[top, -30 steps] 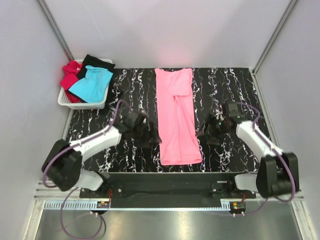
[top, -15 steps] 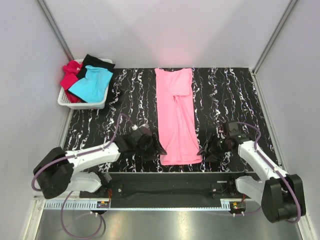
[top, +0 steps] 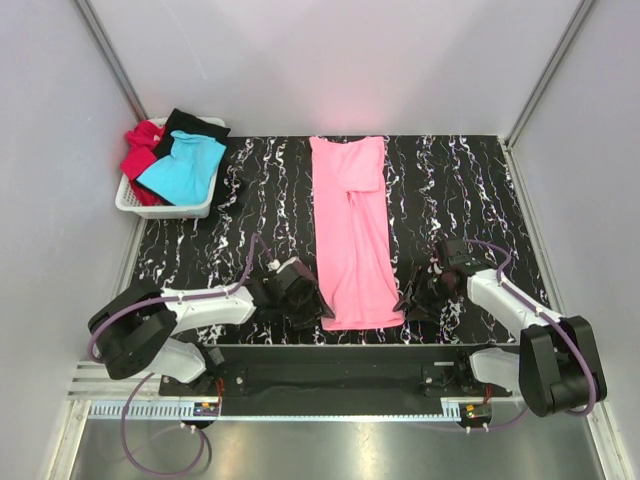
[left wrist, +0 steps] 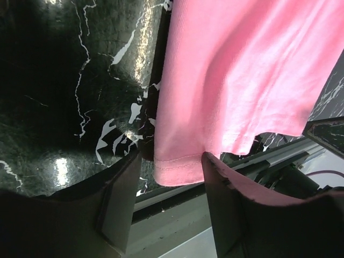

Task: Fold and stack the t-shirts
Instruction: Fold the tshirt

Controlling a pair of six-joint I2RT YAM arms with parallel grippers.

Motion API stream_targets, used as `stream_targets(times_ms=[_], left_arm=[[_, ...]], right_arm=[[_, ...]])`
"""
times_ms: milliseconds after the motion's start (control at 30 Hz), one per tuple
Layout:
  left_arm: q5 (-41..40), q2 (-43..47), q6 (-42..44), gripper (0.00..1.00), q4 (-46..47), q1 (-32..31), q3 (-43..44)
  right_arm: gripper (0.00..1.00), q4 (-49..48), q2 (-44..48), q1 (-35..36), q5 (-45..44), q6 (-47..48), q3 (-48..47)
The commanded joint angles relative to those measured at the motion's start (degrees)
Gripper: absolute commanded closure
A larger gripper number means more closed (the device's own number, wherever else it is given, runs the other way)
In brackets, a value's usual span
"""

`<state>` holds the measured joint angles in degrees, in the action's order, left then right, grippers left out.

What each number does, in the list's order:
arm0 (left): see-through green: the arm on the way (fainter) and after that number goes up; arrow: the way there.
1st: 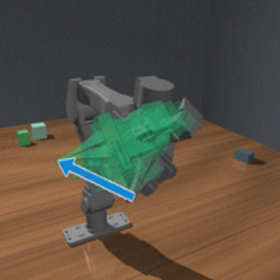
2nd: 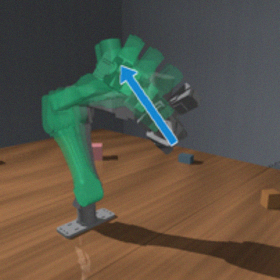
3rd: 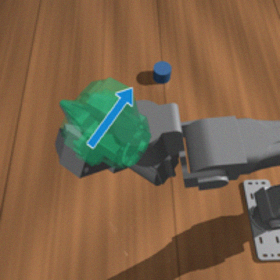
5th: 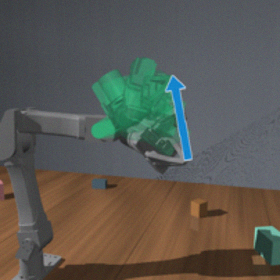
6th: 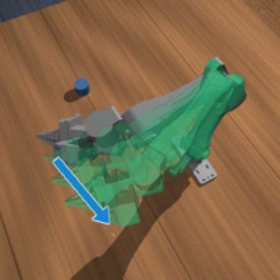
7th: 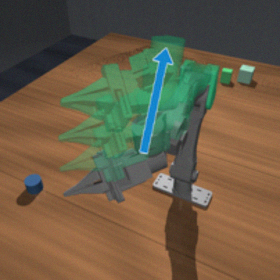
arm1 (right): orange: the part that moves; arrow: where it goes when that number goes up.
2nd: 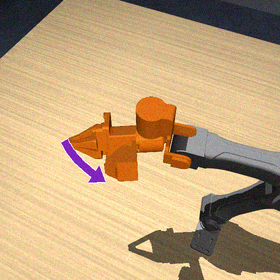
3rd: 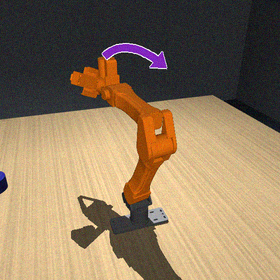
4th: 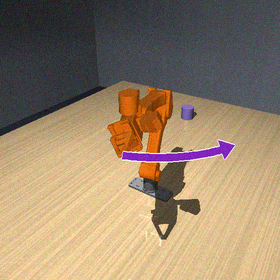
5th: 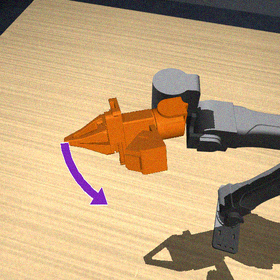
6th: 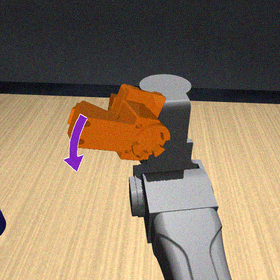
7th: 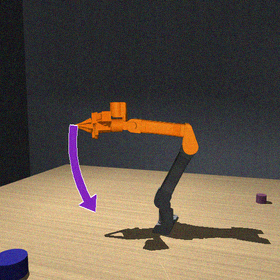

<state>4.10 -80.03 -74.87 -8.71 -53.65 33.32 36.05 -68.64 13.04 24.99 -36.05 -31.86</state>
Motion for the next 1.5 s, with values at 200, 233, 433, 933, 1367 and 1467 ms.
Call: stream_targets(times_ms=[200,233,433,933,1367,1467], left_arm=[[-1.1,-0.6,-1.8,0.59,2.0,-0.6,-1.9],[-1.1,-0.8,-1.6,0.61,2.2,-0.6,-1.9],[-0.3,-2.7,0.0,0.67,2.4,-0.6,-0.6],[-1.8,-0.3,5.0,1.0,-2.8,0.6,-1.1],[-0.2,1.3,7.4,1.0,-3.3,2.2,-3.5],[-0.5,1.6,7.1,1.0,-3.2,2.4,-3.9]], right_arm=[[0.57,-2.3,-2.5,3.2,-0.3,-0.1,-1.3],[0.58,-2.0,-2.9,3.8,-0.6,-0.3,-1.5],[0.58,-0.2,-3.3,6.2,-3.8,-2.0,-2.6],[0.5,2.1,-0.2,7.0,-6.6,-2.7,-3.7],[0.53,-3.5,-4.1,11.5,-7.3,-5.7,-1.6],[0.6,-4.7,-5.4,11.9,-6.9,-5.8,-1.5]])
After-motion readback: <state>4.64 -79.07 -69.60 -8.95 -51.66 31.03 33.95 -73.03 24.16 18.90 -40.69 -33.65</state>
